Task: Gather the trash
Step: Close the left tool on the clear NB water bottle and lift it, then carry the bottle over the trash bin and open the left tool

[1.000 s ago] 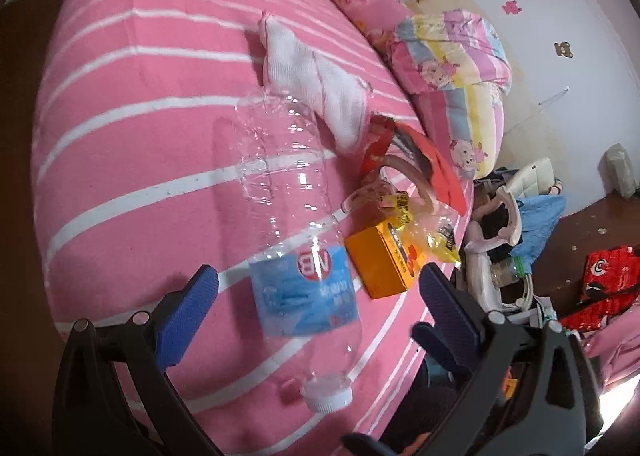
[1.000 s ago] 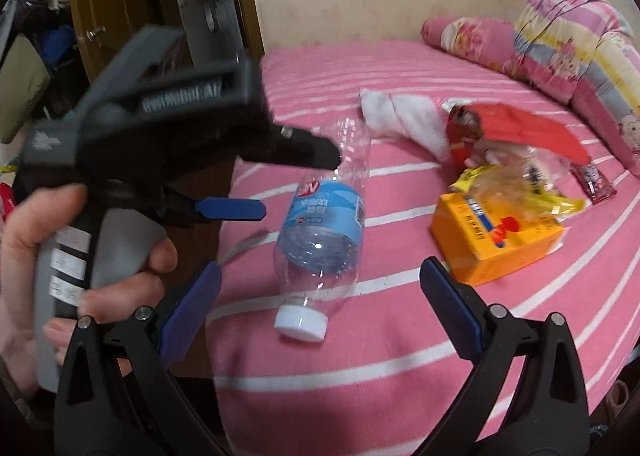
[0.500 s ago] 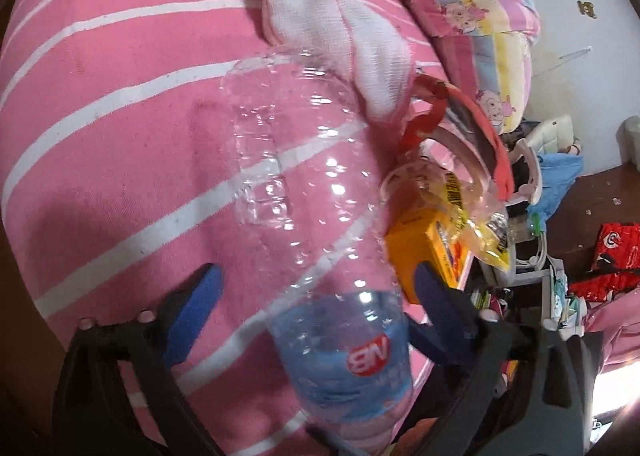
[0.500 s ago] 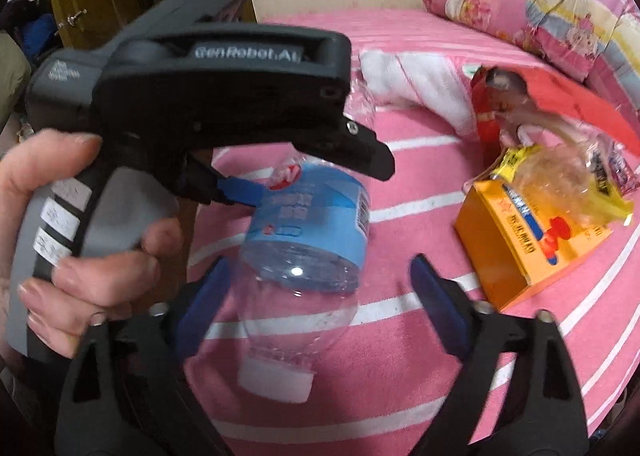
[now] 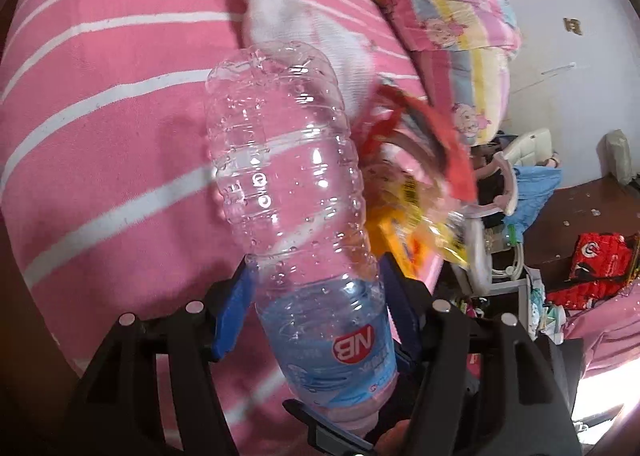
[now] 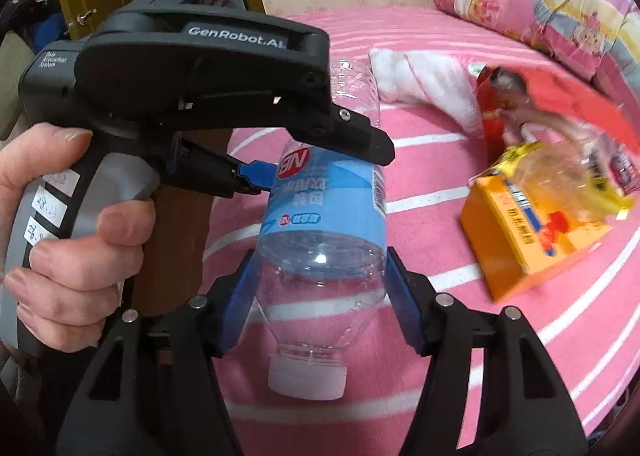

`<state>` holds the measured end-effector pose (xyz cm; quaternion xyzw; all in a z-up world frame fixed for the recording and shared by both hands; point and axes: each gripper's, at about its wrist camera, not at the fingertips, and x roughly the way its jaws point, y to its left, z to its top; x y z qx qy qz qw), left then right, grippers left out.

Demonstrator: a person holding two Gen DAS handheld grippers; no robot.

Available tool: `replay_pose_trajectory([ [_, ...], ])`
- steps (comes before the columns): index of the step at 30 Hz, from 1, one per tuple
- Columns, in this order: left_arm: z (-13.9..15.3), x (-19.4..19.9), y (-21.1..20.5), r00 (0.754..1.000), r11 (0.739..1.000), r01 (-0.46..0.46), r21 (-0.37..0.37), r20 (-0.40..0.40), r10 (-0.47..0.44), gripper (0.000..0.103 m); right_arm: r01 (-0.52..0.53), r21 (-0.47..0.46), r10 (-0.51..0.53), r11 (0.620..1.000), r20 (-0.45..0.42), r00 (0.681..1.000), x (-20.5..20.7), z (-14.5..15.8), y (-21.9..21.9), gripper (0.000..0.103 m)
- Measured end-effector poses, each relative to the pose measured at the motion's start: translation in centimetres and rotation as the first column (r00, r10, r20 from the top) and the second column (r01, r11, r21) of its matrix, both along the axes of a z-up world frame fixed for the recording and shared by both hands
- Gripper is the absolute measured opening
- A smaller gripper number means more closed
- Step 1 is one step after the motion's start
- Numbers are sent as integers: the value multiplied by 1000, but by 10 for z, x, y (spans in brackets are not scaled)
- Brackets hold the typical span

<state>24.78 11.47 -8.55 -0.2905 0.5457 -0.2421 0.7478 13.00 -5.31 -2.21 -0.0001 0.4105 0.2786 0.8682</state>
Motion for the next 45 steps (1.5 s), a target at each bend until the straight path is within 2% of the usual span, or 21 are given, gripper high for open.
replay_pose_trajectory([
  [6, 44, -46, -18, 995, 998, -2, -60, 96, 7, 61, -11, -50, 15, 999, 90, 996, -36, 43, -20, 62],
  [10, 79, -79, -52, 989, 996, 15, -83, 146, -2, 61, 7, -52, 0, 999, 131, 991, -65, 66, -52, 62],
  [13, 95, -99, -81, 986, 994, 50, -96, 165, -34, 61, 36, -51, -28, 998, 157, 987, -88, 81, -85, 62],
  [19, 115, -135, -176, 968, 980, 187, -68, 183, -172, 61, 147, -38, -138, 988, 178, 974, -140, 94, -172, 63],
  [24, 108, -160, -269, 933, 943, 332, -23, 159, -324, 61, 251, -42, -241, 967, 166, 956, -189, 82, -240, 63],
  [29, 76, -178, -369, 878, 883, 469, 26, 97, -469, 61, 366, -31, -361, 930, 111, 926, -223, 50, -309, 63],
  [33, 33, -193, -439, 825, 824, 563, 63, 16, -565, 61, 457, -9, -457, 889, 9, 889, -238, 9, -357, 63],
  [36, -7, -202, -486, 782, 779, 623, 71, -62, -620, 61, 523, 6, -521, 852, -75, 850, -257, -25, -389, 63],
  [39, -50, -209, -530, 734, 733, 677, 66, -145, -664, 62, 582, 8, -575, 813, -149, 805, -276, -56, -415, 63],
  [40, -59, -211, -537, 719, 719, 691, 71, -162, -676, 62, 596, 12, -586, 803, -171, 792, -280, -64, -423, 63],
  [42, -78, -214, -563, 673, 670, 737, 89, -198, -713, 62, 626, 10, -611, 780, -207, 764, -288, -82, -440, 63],
  [45, -97, -214, -588, 625, 623, 777, 93, -233, -745, 62, 661, 7, -638, 750, -256, 726, -293, -100, -455, 63],
])
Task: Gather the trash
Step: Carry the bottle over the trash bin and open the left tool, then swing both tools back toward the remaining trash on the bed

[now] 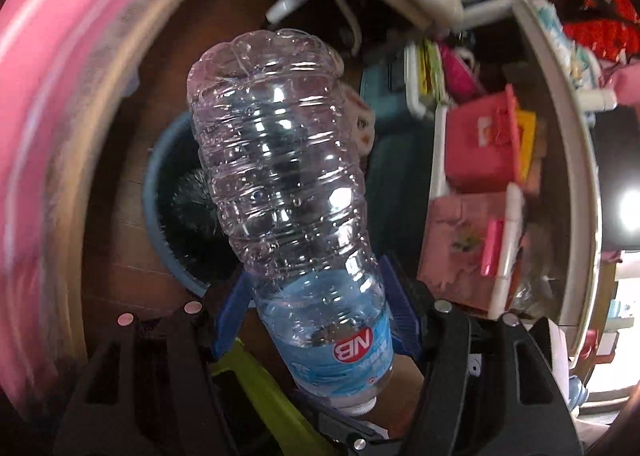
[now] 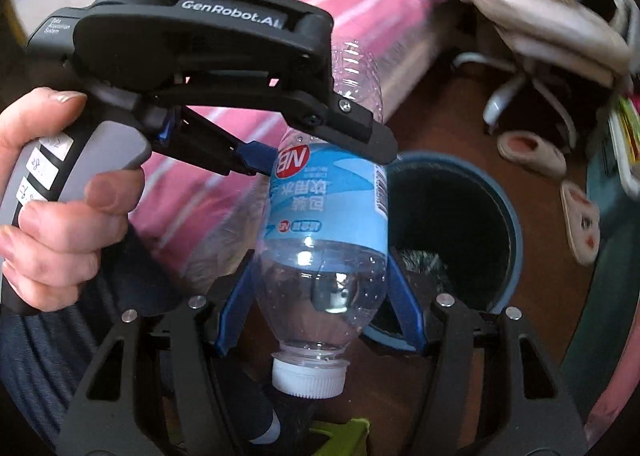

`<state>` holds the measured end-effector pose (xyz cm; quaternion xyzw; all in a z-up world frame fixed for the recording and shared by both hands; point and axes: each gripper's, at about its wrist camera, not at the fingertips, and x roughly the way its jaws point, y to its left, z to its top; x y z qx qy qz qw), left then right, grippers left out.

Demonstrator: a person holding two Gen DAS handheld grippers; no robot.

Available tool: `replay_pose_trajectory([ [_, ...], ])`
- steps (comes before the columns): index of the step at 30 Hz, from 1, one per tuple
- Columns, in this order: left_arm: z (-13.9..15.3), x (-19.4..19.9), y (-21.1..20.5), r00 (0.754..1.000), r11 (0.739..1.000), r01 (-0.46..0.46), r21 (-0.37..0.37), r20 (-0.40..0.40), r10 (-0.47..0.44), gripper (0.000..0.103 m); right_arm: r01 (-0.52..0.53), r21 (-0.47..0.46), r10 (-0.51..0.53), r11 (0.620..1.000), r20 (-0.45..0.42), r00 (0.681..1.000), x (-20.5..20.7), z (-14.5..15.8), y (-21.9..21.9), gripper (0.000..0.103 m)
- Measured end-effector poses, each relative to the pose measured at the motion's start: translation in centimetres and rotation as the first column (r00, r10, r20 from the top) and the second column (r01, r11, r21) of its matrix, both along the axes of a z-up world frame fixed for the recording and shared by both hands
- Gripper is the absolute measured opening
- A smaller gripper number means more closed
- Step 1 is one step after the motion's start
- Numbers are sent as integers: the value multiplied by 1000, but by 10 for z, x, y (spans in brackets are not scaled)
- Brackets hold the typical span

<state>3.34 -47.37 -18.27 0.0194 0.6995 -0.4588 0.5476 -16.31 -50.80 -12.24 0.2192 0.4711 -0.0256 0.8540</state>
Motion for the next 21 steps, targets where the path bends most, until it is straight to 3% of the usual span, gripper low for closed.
replay_pose_trajectory([
  [3, -24, 6, -15, 999, 999, 34, 33, -19, -33, 65, 33, 26, -32, 999, -38, 999, -4, -16, -11, 63],
  [4, -31, 8, -20, 999, 997, 39, 72, 8, -40, 76, 43, 28, -42, 999, -51, 998, -3, -22, -13, 63],
  [5, -34, 9, -26, 998, 993, 37, 115, 41, -42, 81, 52, 18, -51, 998, -66, 997, 3, -24, -14, 68],
  [6, -40, 12, -28, 996, 988, 28, 155, 74, -40, 86, 69, -20, -70, 997, -93, 993, 5, -29, -16, 84],
  [8, -46, 17, -27, 997, 984, 16, 180, 76, -30, 86, 100, -85, -110, 991, -122, 986, 5, -34, -19, 91],
  [15, -37, 21, -20, 997, 989, -23, 147, 71, 13, 86, 123, -97, -131, 988, -82, 988, 5, -20, -19, 91],
  [21, 5, 21, 2, 988, 995, -98, 35, 120, 93, 86, 111, -99, -111, 989, 6, 994, 3, 17, -10, 91],
])
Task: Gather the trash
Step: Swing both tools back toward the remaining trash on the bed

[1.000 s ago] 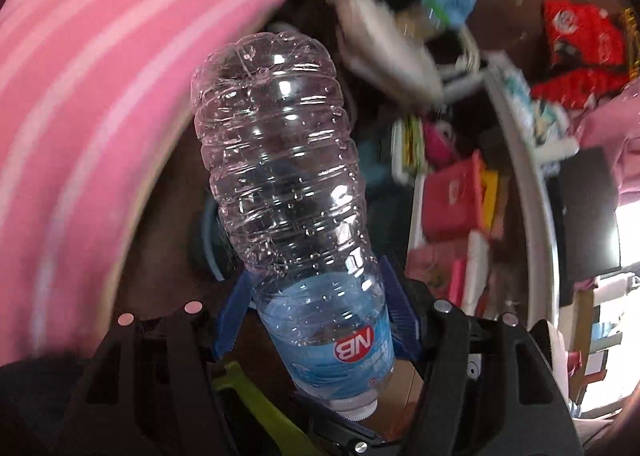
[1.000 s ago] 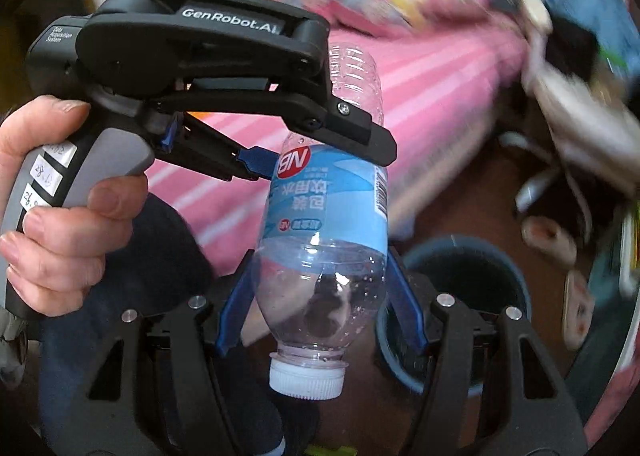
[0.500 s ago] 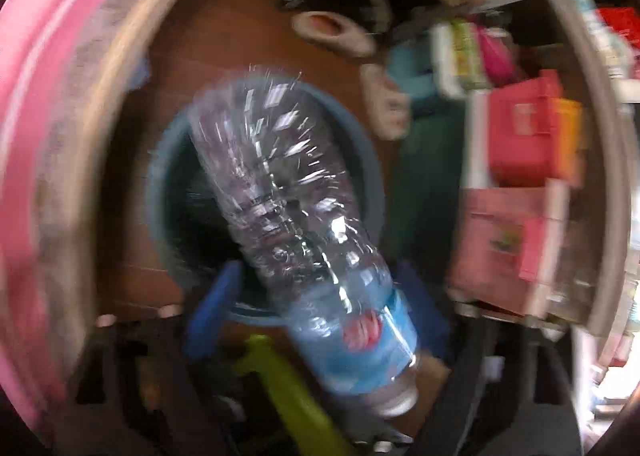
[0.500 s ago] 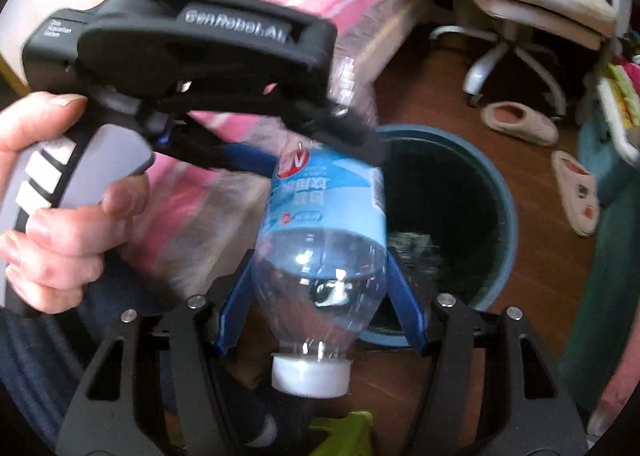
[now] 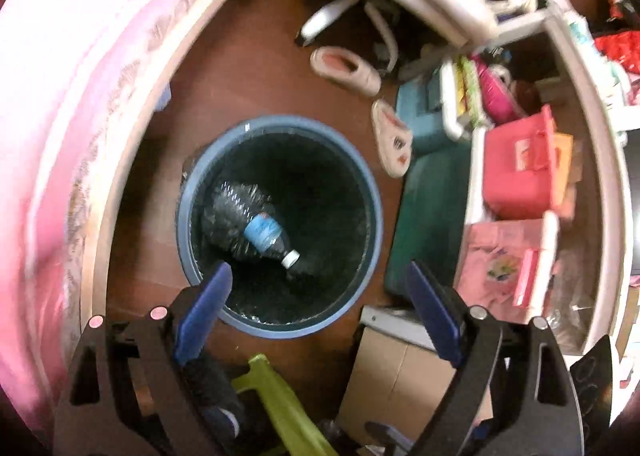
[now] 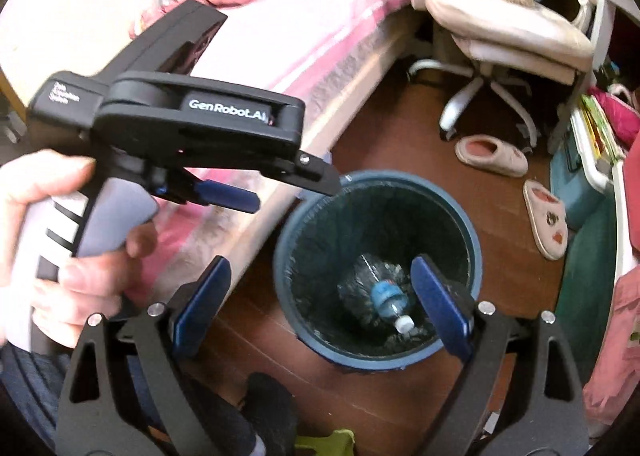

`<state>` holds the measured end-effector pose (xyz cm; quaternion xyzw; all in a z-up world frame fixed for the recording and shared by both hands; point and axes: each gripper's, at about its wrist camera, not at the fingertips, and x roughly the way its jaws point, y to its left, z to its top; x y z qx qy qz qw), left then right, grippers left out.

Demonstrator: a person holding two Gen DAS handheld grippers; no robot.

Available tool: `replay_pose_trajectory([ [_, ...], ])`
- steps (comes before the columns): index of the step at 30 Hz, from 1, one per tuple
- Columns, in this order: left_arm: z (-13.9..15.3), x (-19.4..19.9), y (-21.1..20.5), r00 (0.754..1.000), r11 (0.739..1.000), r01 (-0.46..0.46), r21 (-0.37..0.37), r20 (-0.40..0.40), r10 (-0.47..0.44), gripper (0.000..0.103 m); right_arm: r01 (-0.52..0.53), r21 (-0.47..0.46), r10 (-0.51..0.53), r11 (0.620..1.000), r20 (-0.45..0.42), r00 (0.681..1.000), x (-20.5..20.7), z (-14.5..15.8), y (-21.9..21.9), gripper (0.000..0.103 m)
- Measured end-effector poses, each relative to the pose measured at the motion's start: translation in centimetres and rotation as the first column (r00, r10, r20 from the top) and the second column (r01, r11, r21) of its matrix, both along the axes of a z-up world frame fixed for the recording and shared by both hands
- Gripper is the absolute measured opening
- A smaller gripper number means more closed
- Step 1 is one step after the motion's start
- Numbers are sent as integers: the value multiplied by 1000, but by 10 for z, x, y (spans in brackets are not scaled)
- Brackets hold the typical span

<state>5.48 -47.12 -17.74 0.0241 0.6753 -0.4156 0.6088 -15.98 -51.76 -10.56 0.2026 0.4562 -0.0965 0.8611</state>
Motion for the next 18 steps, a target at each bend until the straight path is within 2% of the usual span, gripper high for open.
replay_pose_trajectory([
  [4, 46, 9, 42, 991, 988, -107, -115, 64, 115, 87, -48, -37, 51, 998, 77, 996, 3, 32, 18, 91],
  [7, 80, 18, 86, 968, 953, -208, -218, 95, 233, 88, -102, -61, 110, 993, 142, 984, 11, 63, 39, 91],
  [11, 124, 27, 159, 918, 887, -323, -330, 119, 379, 89, -171, -99, 188, 980, 210, 959, 28, 104, 74, 91],
  [15, 160, 35, 235, 857, 829, -402, -388, 158, 490, 90, -229, -122, 255, 966, 279, 926, 52, 138, 110, 94],
  [18, 176, 39, 286, 808, 799, -443, -406, 205, 552, 90, -274, -96, 291, 957, 319, 902, 78, 159, 137, 95],
])
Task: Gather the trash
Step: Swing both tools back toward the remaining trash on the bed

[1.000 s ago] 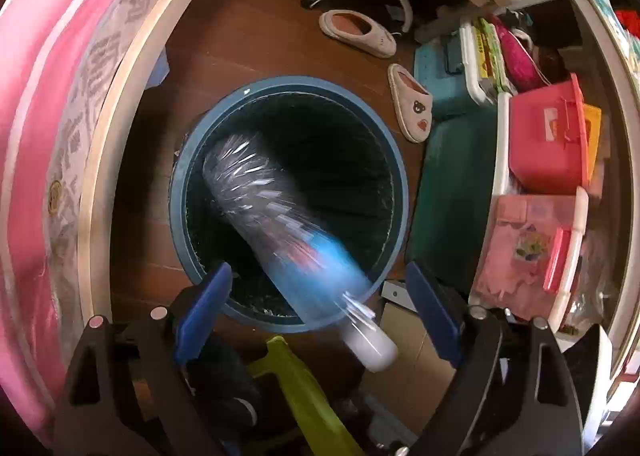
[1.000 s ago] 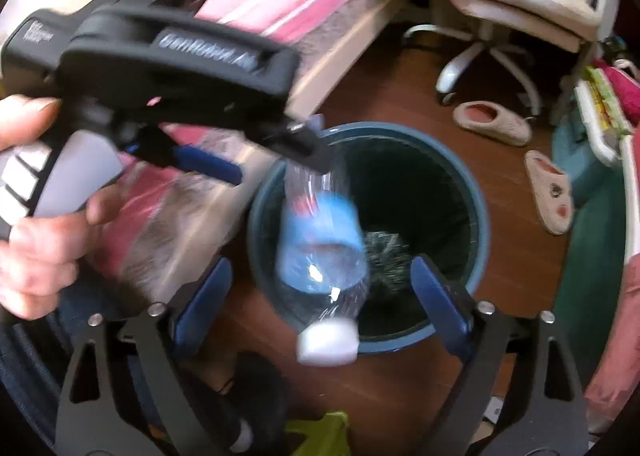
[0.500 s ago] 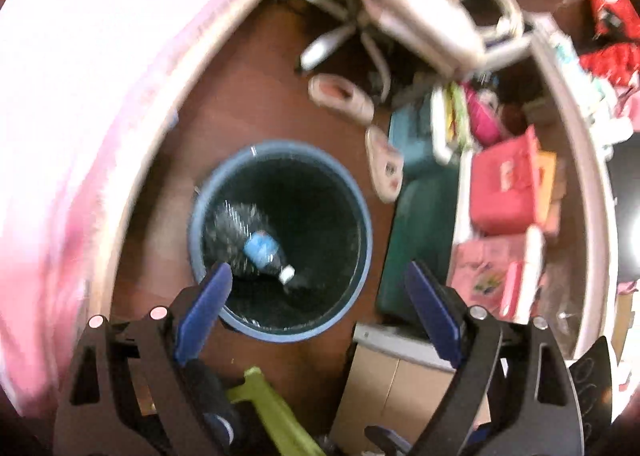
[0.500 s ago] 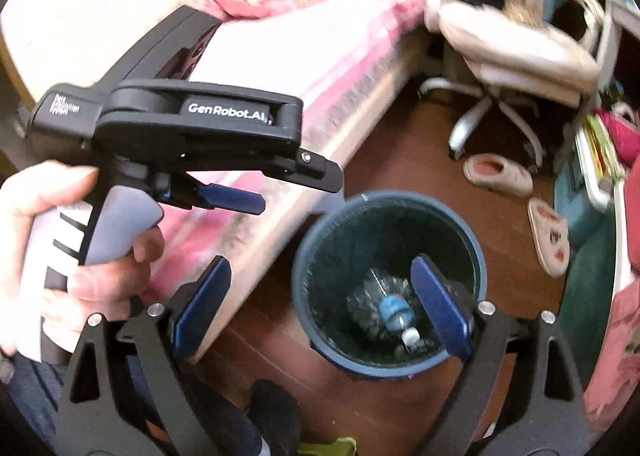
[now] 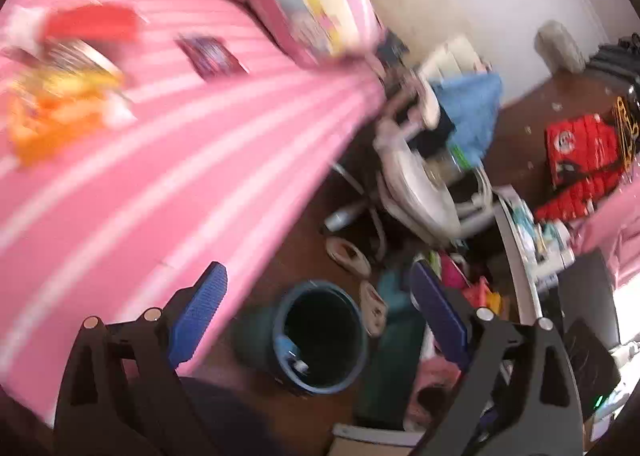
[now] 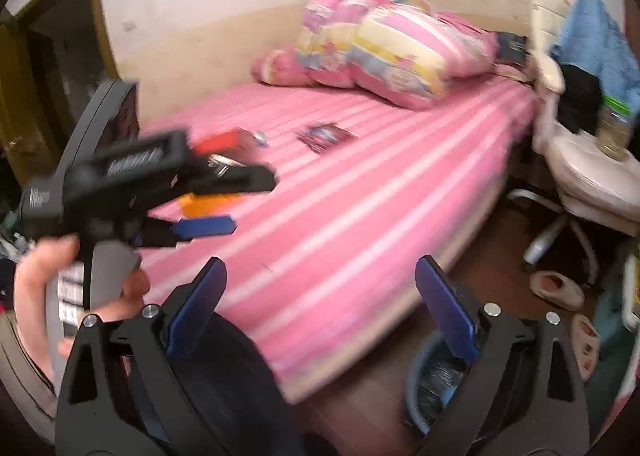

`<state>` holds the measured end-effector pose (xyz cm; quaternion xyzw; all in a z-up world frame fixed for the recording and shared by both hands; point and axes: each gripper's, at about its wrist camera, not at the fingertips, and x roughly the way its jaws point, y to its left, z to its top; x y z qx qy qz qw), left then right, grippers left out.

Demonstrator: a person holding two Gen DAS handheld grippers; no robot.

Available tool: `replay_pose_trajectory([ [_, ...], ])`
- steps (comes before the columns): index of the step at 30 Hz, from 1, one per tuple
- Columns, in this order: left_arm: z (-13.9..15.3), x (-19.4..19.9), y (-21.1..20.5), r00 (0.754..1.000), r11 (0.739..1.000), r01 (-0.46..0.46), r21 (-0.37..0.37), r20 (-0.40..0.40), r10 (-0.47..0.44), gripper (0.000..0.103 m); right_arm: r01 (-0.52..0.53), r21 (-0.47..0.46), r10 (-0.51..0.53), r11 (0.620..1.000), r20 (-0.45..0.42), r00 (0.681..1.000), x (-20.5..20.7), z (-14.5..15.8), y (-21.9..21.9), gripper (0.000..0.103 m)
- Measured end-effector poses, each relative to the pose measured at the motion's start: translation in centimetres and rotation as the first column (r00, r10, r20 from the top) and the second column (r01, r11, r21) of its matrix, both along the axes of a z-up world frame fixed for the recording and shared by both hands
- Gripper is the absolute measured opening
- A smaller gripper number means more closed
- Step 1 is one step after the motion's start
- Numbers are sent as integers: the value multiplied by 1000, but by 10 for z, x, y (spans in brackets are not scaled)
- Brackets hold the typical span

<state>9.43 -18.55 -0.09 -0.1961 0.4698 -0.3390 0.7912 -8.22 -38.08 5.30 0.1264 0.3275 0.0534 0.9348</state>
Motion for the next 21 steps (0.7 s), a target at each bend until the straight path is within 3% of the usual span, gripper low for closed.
replay_pose_trajectory([
  [5, 9, 10, 81, 985, 988, -137, 73, 117, 128, 91, -98, 25, 98, 995, 28, 995, 50, 16, 47, 96],
  [11, -17, 42, 143, 968, 962, -212, 172, 171, 182, 91, -214, -5, 214, 977, 24, 977, 107, 11, 103, 96],
  [16, -45, 82, 162, 976, 954, -180, 242, 164, 142, 91, -280, -6, 280, 960, -9, 960, 157, 1, 132, 98],
  [18, -53, 99, 161, 983, 955, -138, 261, 156, 99, 90, -302, 9, 302, 953, -28, 953, 180, -4, 141, 98],
  [21, -61, 118, 148, 980, 937, -79, 341, 197, 11, 90, -323, 17, 324, 946, -56, 944, 213, -13, 157, 98],
])
